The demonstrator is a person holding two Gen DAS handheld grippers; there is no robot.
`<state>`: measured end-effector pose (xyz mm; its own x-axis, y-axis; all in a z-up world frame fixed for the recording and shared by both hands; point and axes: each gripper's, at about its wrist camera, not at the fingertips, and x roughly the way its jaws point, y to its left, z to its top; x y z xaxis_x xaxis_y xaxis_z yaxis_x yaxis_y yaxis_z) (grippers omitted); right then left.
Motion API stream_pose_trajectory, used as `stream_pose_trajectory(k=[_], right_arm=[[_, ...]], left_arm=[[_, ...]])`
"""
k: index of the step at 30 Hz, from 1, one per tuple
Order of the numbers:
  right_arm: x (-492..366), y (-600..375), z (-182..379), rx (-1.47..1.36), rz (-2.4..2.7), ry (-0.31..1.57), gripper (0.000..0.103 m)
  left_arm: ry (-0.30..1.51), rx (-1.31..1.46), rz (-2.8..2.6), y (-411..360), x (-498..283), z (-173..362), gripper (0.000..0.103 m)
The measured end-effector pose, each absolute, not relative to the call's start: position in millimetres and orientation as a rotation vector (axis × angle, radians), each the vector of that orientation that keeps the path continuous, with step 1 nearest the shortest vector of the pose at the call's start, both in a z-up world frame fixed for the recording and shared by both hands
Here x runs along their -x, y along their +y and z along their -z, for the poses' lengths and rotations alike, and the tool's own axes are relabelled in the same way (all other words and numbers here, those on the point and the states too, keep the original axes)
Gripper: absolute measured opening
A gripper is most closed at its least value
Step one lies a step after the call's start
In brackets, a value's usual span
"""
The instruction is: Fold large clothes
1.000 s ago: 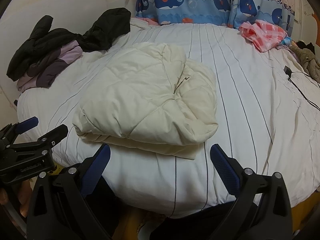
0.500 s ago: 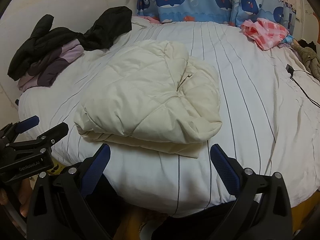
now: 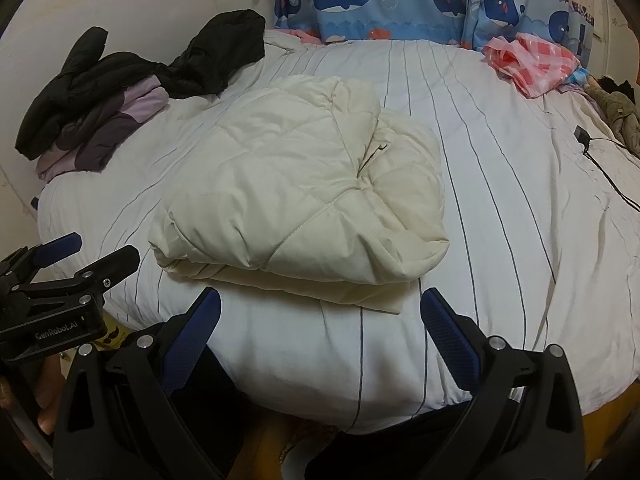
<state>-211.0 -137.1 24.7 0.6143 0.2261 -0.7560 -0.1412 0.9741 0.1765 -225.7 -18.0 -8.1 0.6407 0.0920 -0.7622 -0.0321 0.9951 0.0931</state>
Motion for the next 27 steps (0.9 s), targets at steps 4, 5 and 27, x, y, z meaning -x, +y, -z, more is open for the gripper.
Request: stream_pose_trajectory(k=[4, 5, 27], right_arm=[[210.9, -136.7, -24.2, -0.104, -0.212, 0.886, 0.096], [210.7, -136.4, -23.4, -0.105, -0.212, 0.887, 0.096], [211.6, -142.5, -13.1, -0.144, -0.216, 0.903, 0.096]], left_arm=[[0.874, -0.074, -0.070, -18.9, 225.8, 7.8, 0.097], [0.874, -0.074, -0.069, -19.1, 225.6, 7.8, 0.097], [0.839, -0.103, -0.112, -18.4, 229.8, 6.5, 0.096]])
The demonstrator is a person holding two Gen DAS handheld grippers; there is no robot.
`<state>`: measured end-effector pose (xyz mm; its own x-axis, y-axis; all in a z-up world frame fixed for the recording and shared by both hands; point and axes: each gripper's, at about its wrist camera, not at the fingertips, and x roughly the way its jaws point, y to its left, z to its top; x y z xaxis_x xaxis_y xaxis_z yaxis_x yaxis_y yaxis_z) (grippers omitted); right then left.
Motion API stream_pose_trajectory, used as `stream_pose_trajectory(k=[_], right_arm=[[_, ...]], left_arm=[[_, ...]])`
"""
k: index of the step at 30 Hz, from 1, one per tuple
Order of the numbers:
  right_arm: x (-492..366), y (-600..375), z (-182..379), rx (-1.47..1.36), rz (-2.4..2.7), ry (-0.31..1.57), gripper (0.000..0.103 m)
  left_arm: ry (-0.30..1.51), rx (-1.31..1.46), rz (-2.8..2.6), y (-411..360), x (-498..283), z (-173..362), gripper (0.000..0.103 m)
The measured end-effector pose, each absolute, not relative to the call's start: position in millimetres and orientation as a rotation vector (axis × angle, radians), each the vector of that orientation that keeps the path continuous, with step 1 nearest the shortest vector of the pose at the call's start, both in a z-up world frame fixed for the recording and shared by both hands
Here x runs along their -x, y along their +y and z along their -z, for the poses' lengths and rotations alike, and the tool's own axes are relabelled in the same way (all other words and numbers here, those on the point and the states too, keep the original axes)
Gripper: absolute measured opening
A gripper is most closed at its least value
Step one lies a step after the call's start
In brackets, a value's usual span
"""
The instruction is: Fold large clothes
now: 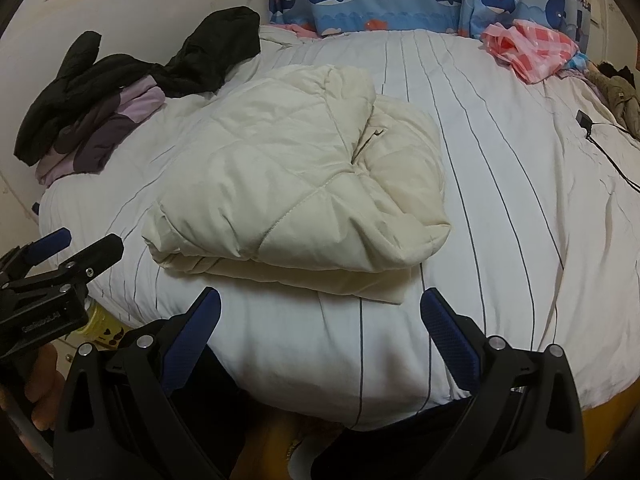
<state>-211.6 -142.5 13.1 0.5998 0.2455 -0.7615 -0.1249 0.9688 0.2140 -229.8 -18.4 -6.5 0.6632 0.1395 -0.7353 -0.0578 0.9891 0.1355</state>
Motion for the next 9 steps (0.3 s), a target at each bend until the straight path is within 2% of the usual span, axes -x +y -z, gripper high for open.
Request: stream_pose_trajectory(k=[9], right_arm=[[217.2, -138.5, -24.1, -0.120, -0.214, 0.874, 0.096]], left_arm=[[0.888, -0.086, -0.115, -17.4, 225.7, 13.4, 0.096]])
